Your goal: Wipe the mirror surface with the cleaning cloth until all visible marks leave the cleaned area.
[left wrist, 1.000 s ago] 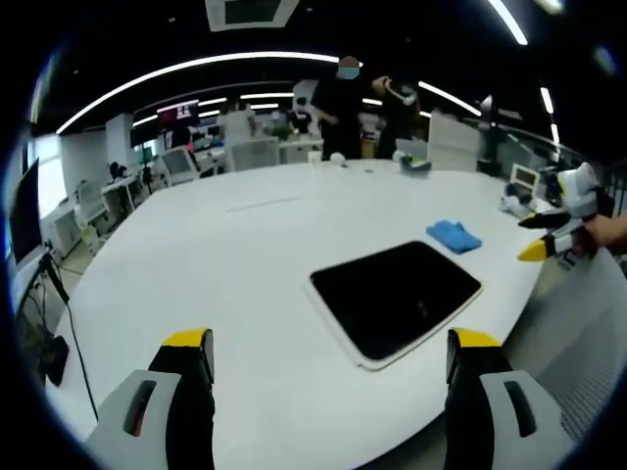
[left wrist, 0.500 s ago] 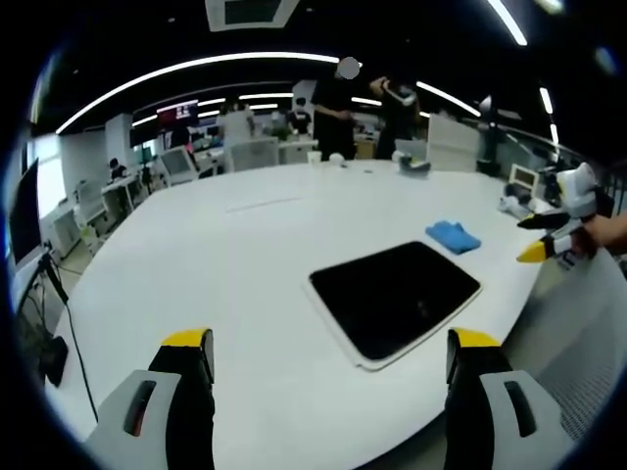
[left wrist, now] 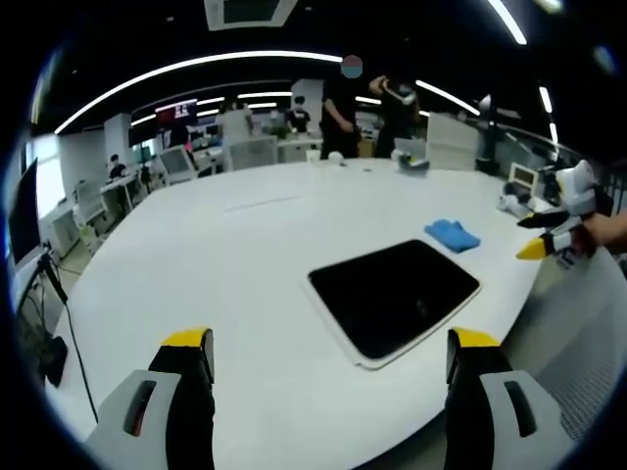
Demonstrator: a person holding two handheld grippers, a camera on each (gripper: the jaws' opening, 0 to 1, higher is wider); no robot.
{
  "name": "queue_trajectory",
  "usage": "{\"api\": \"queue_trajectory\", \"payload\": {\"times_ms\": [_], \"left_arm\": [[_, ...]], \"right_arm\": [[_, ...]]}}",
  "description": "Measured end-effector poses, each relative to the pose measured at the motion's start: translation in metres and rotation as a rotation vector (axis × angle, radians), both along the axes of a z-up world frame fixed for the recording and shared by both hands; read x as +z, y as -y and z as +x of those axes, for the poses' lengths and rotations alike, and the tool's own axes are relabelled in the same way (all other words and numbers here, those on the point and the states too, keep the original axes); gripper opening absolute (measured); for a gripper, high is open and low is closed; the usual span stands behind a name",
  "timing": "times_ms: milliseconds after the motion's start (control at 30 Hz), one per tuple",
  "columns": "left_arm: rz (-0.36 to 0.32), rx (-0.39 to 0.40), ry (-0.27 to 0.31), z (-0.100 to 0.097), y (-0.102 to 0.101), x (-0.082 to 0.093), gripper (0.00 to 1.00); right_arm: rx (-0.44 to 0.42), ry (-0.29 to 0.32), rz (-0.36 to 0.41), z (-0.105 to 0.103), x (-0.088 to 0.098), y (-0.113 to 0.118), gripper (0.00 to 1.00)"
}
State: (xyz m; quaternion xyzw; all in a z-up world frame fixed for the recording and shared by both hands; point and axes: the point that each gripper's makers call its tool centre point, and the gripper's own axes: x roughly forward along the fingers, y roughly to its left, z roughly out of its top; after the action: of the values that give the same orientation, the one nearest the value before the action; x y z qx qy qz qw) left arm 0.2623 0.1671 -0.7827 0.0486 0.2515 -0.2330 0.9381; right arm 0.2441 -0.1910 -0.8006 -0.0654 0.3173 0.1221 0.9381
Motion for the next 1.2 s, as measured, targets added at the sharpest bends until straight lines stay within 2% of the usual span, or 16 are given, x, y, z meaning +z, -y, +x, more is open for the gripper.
{"api": "queue_trajectory", "payload": {"times_ms": [200,400,667,867,1000,1200], "left_arm": [[0.000,0.001,0.000,0.000,0.000,0.000,0.99],[0.002,0.002,-0.002,0.000,0.000,0.000,0.99],[0.000,0.011,-0.001,0.001,-0.002,0.000,0.99],[-0.005,0.013,0.001,0.001,-0.002,0.000,0.99],[-0.006,0.013,-0.001,0.001,-0.002,0.000,0.99],[-0.004,0.011,0.000,0.001,-0.002,0.000,0.99]], "right_arm": [[-0.004,0.002,-0.001,0.001,0.000,0.000,0.99],[0.011,-0.012,-0.041,0.001,-0.001,0.000,1.00],[0.026,-0.001,-0.070,0.006,0.015,0.000,1.00],[-0.008,-0.045,0.001,0.010,0.017,0.005,0.98],[-0.001,-0.066,0.006,0.012,0.018,0.003,0.94],[0.014,-0.090,0.003,0.022,0.022,-0.001,0.98]]}}
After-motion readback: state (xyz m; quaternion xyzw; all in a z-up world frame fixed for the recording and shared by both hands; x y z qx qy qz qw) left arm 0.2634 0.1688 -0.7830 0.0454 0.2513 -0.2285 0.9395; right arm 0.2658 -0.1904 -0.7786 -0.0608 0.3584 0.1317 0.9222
